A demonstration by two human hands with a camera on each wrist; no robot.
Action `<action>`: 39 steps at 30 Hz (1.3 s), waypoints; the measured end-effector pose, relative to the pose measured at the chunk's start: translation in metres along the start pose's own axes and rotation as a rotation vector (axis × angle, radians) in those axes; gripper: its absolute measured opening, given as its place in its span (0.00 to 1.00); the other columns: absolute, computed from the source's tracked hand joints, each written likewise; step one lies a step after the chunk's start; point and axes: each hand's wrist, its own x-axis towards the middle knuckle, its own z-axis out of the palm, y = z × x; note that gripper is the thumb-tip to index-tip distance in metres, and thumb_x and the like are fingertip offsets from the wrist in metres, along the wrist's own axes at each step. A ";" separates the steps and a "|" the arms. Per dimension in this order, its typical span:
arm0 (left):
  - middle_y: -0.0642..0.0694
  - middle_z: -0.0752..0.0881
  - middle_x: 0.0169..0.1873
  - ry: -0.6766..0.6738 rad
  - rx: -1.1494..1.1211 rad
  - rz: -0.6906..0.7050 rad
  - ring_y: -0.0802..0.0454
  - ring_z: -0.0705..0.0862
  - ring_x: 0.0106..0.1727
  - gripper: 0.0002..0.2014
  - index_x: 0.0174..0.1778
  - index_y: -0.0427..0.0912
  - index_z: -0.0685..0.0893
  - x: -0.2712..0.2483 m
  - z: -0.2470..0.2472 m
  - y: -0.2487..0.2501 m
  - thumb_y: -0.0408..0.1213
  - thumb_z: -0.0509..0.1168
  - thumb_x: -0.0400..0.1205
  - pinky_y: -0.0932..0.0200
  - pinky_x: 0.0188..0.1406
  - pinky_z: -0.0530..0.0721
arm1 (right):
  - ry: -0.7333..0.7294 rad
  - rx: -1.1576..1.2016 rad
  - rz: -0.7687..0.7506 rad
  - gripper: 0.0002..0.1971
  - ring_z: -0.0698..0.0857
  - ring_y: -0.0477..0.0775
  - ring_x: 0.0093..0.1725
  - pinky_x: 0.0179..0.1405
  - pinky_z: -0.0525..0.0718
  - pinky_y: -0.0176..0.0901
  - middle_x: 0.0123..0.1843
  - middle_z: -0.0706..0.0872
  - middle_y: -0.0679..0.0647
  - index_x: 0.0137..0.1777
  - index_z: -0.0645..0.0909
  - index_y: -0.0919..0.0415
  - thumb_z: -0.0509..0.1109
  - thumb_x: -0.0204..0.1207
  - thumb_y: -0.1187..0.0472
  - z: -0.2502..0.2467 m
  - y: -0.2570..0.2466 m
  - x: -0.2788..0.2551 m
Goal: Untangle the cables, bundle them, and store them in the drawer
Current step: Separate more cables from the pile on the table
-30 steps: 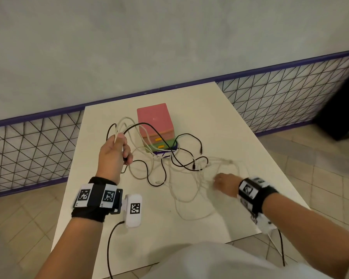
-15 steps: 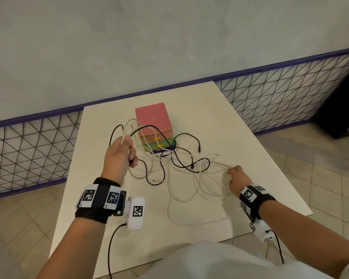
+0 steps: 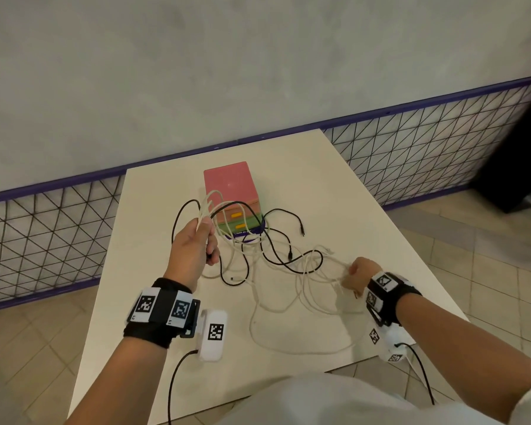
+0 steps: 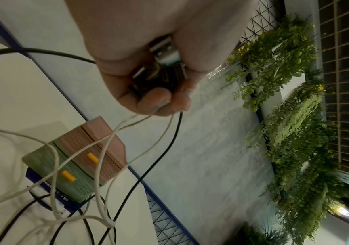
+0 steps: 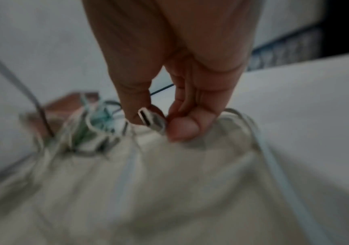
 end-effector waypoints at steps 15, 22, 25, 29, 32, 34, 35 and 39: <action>0.53 0.70 0.16 -0.059 -0.001 -0.048 0.54 0.71 0.17 0.16 0.35 0.41 0.72 -0.002 0.017 -0.012 0.40 0.54 0.89 0.61 0.23 0.67 | -0.274 0.884 -0.628 0.10 0.90 0.44 0.39 0.40 0.86 0.31 0.39 0.91 0.52 0.48 0.85 0.64 0.71 0.72 0.77 -0.058 -0.082 -0.075; 0.51 0.71 0.17 -0.113 -0.027 -0.061 0.52 0.72 0.18 0.15 0.35 0.41 0.73 -0.005 0.026 -0.011 0.38 0.54 0.88 0.58 0.27 0.67 | -0.321 0.434 -0.946 0.07 0.77 0.44 0.26 0.30 0.78 0.35 0.32 0.75 0.54 0.57 0.78 0.54 0.66 0.81 0.63 -0.051 -0.128 -0.105; 0.49 0.75 0.19 -0.142 -0.052 -0.084 0.52 0.74 0.18 0.14 0.37 0.40 0.75 -0.005 0.027 -0.012 0.39 0.56 0.88 0.55 0.29 0.68 | -0.273 0.030 -1.043 0.13 0.72 0.40 0.27 0.32 0.71 0.25 0.32 0.76 0.49 0.63 0.82 0.57 0.64 0.81 0.65 -0.046 -0.145 -0.109; 0.43 0.80 0.26 -0.181 -0.012 -0.074 0.50 0.79 0.21 0.12 0.43 0.42 0.80 -0.009 0.026 -0.010 0.41 0.56 0.88 0.56 0.26 0.74 | -0.326 -0.002 -1.037 0.07 0.80 0.38 0.31 0.46 0.81 0.40 0.34 0.86 0.51 0.54 0.79 0.62 0.67 0.76 0.68 -0.046 -0.164 -0.116; 0.43 0.82 0.24 -0.212 -0.001 -0.078 0.49 0.78 0.21 0.12 0.42 0.40 0.80 -0.012 0.029 -0.008 0.38 0.55 0.88 0.58 0.23 0.74 | -0.238 0.015 -1.073 0.07 0.81 0.41 0.29 0.42 0.81 0.38 0.33 0.89 0.56 0.45 0.81 0.68 0.74 0.74 0.64 -0.048 -0.176 -0.118; 0.46 0.74 0.20 -0.216 -0.018 -0.099 0.51 0.72 0.20 0.14 0.37 0.42 0.77 -0.014 0.031 -0.008 0.38 0.55 0.88 0.59 0.22 0.70 | -0.136 0.017 -1.086 0.11 0.79 0.39 0.26 0.32 0.76 0.30 0.30 0.86 0.54 0.42 0.81 0.68 0.77 0.71 0.61 -0.048 -0.181 -0.114; 0.49 0.69 0.19 -0.214 -0.030 -0.115 0.53 0.68 0.20 0.15 0.34 0.43 0.74 -0.015 0.031 -0.008 0.40 0.55 0.88 0.60 0.21 0.67 | -0.076 -0.006 -1.082 0.14 0.77 0.40 0.25 0.29 0.73 0.30 0.27 0.82 0.49 0.40 0.80 0.66 0.79 0.69 0.57 -0.048 -0.182 -0.110; 0.52 0.60 0.20 -0.265 -0.002 -0.145 0.55 0.58 0.20 0.20 0.30 0.45 0.67 -0.013 0.027 -0.010 0.51 0.58 0.85 0.63 0.19 0.59 | -0.003 -0.049 -0.991 0.23 0.67 0.44 0.22 0.26 0.66 0.37 0.22 0.69 0.45 0.32 0.72 0.58 0.77 0.66 0.41 -0.042 -0.170 -0.090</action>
